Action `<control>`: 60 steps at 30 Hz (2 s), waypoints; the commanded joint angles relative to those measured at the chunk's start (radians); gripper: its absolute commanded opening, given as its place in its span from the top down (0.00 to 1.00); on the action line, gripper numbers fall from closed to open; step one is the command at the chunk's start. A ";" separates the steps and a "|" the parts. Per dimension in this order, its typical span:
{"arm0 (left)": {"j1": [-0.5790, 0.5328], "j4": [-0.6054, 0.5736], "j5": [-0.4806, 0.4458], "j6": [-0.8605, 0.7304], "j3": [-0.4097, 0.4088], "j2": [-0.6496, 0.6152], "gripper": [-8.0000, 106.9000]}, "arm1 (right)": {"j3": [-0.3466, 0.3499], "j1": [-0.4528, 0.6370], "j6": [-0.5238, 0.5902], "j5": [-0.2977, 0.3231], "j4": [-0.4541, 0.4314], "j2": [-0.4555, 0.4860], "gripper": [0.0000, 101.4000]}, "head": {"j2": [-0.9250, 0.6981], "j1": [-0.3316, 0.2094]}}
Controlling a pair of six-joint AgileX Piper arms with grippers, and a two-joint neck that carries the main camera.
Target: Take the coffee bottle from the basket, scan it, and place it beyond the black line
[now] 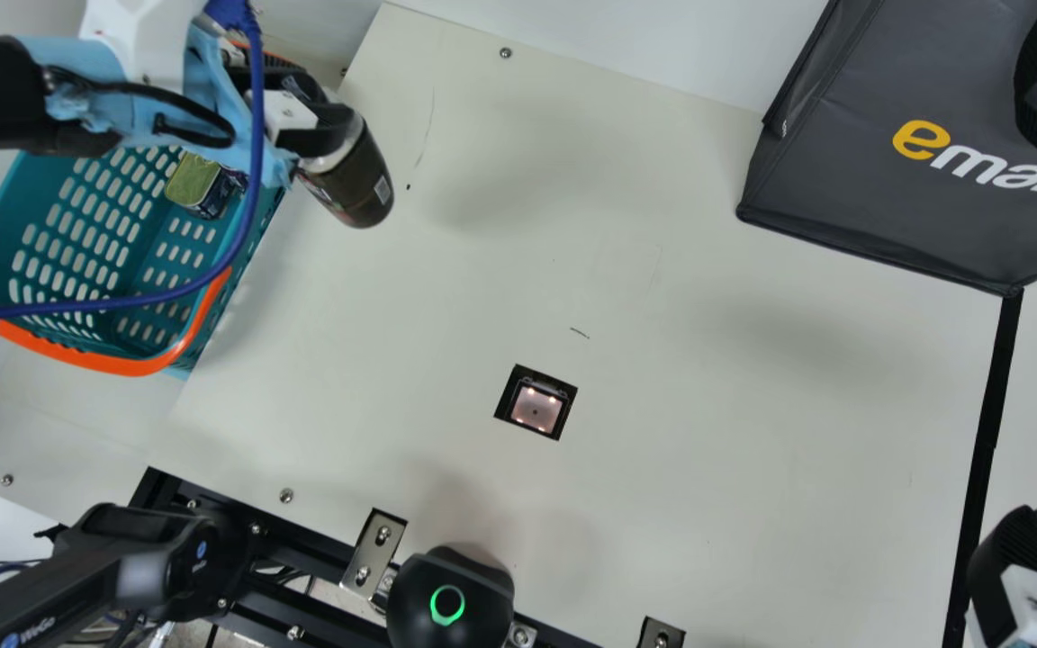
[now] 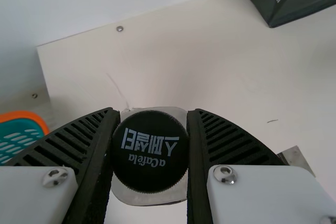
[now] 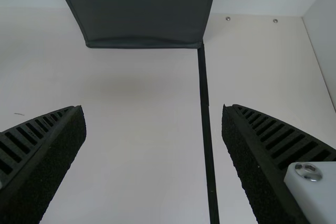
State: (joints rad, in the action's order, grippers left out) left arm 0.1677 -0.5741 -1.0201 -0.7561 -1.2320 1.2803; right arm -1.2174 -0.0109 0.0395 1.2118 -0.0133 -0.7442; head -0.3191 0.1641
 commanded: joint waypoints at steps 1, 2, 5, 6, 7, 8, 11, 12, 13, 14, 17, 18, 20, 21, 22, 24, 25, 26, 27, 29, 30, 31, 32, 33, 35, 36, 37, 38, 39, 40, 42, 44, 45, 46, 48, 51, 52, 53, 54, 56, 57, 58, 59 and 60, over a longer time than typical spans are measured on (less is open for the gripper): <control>-0.024 0.002 0.005 0.007 0.007 -0.002 0.84 | 0.000 0.000 0.000 0.000 0.000 0.000 0.10 | -0.002 -0.026; -0.036 0.002 0.007 0.010 0.010 -0.003 0.84 | 0.000 0.000 0.000 0.000 0.000 0.000 0.10 | -0.002 -0.026; -0.071 0.000 0.015 0.014 0.021 -0.006 0.84 | 0.000 0.000 0.000 0.000 0.000 0.000 0.10 | -0.002 -0.026; -0.082 -0.001 0.018 0.014 0.025 -0.007 0.84 | 0.000 0.000 0.000 0.000 0.000 0.000 0.10 | -0.002 -0.026; -0.094 -0.003 0.021 0.013 0.029 -0.007 0.84 | 0.000 0.000 0.000 0.000 0.000 0.000 0.10 | -0.002 -0.026; -0.105 -0.004 0.024 0.012 0.033 -0.007 0.84 | 0.000 0.000 0.000 0.000 0.000 0.000 0.10 | -0.002 -0.026; -0.133 -0.011 0.032 0.003 0.045 -0.005 0.84 | 0.000 0.000 0.000 0.000 0.000 0.000 0.10 | -0.002 -0.026; -0.142 -0.014 0.035 -0.002 0.049 -0.004 0.84 | 0.000 0.000 0.000 0.000 0.000 0.000 0.10 | -0.002 -0.026; -0.150 -0.017 0.037 -0.007 0.052 -0.002 0.84 | 0.000 0.000 0.000 0.000 0.000 0.000 0.10 | -0.002 -0.026; -0.157 -0.020 0.039 -0.014 0.055 0.000 0.84 | 0.000 0.000 0.000 0.000 0.000 0.000 0.10 | -0.002 -0.026; -0.178 -0.027 0.045 -0.036 0.062 0.006 0.84 | 0.000 0.000 0.000 0.000 0.000 0.000 0.10 | -0.002 -0.026; -0.184 -0.029 0.047 -0.045 0.064 0.009 0.84 | 0.000 0.000 0.000 0.000 0.000 0.000 0.10 | -0.002 -0.026; -0.196 -0.033 0.050 -0.061 0.067 0.014 0.84 | 0.000 0.000 0.000 0.001 0.000 0.000 0.10 | -0.002 -0.026; -0.201 -0.035 0.051 -0.069 0.068 0.017 0.84 | 0.000 0.000 0.000 0.001 0.000 0.000 0.10 | -0.002 -0.026; -0.207 -0.037 0.051 -0.077 0.068 0.020 0.84 | 0.000 0.000 0.000 0.001 0.000 0.000 0.10 | -0.002 -0.026; -0.217 -0.040 0.051 -0.091 0.067 0.027 0.84 | 0.000 0.000 0.000 0.001 0.000 0.000 0.10 | -0.002 -0.026; -0.221 -0.041 0.051 -0.098 0.066 0.031 0.84 | 0.000 0.000 0.000 0.001 0.000 0.000 0.10 | -0.002 -0.026; -0.226 -0.042 0.051 -0.104 0.065 0.034 0.84 | 0.000 0.000 0.000 0.001 0.000 0.000 0.10 | -0.002 -0.026; -0.230 -0.043 0.051 -0.109 0.064 0.038 0.84 | 0.000 0.000 0.000 0.001 0.000 0.000 0.10 | -0.002 -0.026; -0.238 -0.045 0.051 -0.121 0.063 0.046 0.84 | 0.000 0.000 0.000 0.001 0.000 0.000 0.10 | -0.002 -0.026; -0.242 -0.046 0.051 -0.126 0.062 0.049 0.84 | 0.000 0.000 0.000 0.001 0.000 0.000 0.10 | -0.002 -0.026; -0.246 -0.047 0.051 -0.131 0.062 0.053 0.84 | 0.000 0.000 0.000 0.001 0.000 0.000 0.10 | -0.002 -0.026; -0.250 -0.048 0.050 -0.136 0.062 0.055 0.84 | 0.000 0.000 0.000 0.001 0.000 0.000 0.10 | -0.002 -0.026; -0.255 -0.050 0.050 -0.141 0.064 0.057 0.84 | 0.000 0.000 0.000 0.001 0.000 0.000 0.10 | -0.002 -0.026; -0.265 -0.054 0.048 -0.150 0.067 0.060 0.84 | 0.000 0.000 0.000 0.001 0.000 0.000 0.10 | -0.002 -0.026; -0.269 -0.056 0.046 -0.154 0.068 0.060 0.84 | 0.000 0.000 0.000 0.001 0.000 0.000 0.10 | -0.002 -0.026; -0.274 -0.060 0.045 -0.158 0.071 0.061 0.84 | 0.000 0.000 0.000 0.001 0.000 0.000 0.10 | -0.002 -0.026; -0.280 -0.062 0.044 -0.162 0.073 0.062 0.84 | 0.000 0.000 0.000 0.001 0.000 0.000 0.10 | -0.002 -0.026; -0.285 -0.066 0.043 -0.167 0.075 0.063 0.84 | 0.000 0.000 0.000 0.001 0.000 0.000 0.10 | -0.002 -0.026; -0.289 -0.070 0.042 -0.171 0.077 0.064 0.84 | 0.000 0.000 0.000 0.001 0.000 0.000 0.10 | -0.002 -0.026; -0.298 -0.078 0.040 -0.182 0.081 0.066 0.84 | 0.000 0.000 0.000 0.001 0.000 0.000 0.10 | -0.002 -0.026; -0.307 -0.088 0.037 -0.197 0.085 0.069 0.84 | 0.000 0.000 0.000 0.001 0.000 0.000 0.10 | -0.002 -0.026; -0.310 -0.095 0.036 -0.206 0.087 0.070 0.84 | 0.000 0.000 0.000 0.001 0.000 0.000 0.10 | -0.002 -0.026; -0.312 -0.100 0.034 -0.216 0.089 0.072 0.84 | 0.000 0.000 0.000 0.000 0.000 0.000 0.10 | -0.002 -0.026; -0.315 -0.113 0.032 -0.237 0.094 0.076 0.84 | 0.000 0.000 0.000 0.000 0.000 0.000 0.10 | -0.002 -0.026; -0.315 -0.133 0.030 -0.273 0.103 0.086 0.84 | 0.000 0.000 0.000 0.000 0.000 0.000 0.10 | -0.002 -0.026; -0.314 -0.139 0.029 -0.284 0.105 0.089 0.84 | 0.000 0.000 0.000 0.000 0.000 0.000 0.10 | -0.002 -0.026; -0.313 -0.146 0.029 -0.296 0.108 0.093 0.84 | 0.000 0.000 0.000 0.000 0.000 0.000 0.10 | -0.002 -0.026; -0.313 -0.152 0.028 -0.307 0.109 0.096 0.84 | 0.000 0.000 0.000 0.000 0.000 0.000 0.10 | -0.002 -0.026; -0.311 -0.165 0.027 -0.330 0.114 0.104 0.84 | 0.000 0.000 0.000 0.000 0.000 0.000 0.10 | -0.002 -0.026; -0.310 -0.171 0.026 -0.342 0.117 0.108 0.84 | 0.000 0.000 0.000 0.000 0.000 0.000 0.10 | -0.002 -0.026; -0.310 -0.177 0.025 -0.354 0.120 0.111 0.84 | 0.000 0.000 0.000 0.000 0.000 0.000 0.10 | -0.002 -0.026; -0.310 -0.183 0.025 -0.366 0.123 0.115 0.84 | 0.000 0.000 0.000 0.000 0.000 0.000 0.10 | -0.002 -0.026; -0.310 -0.189 0.025 -0.379 0.127 0.118 0.84 | 0.000 0.000 0.000 0.000 0.000 0.000 0.10 | -0.002 -0.026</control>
State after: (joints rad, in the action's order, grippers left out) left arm -0.1426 -0.7568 -0.9937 -1.1177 -1.1085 1.3959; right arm -1.2174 -0.0109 0.0395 1.2116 -0.0133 -0.7442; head -0.3191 0.1641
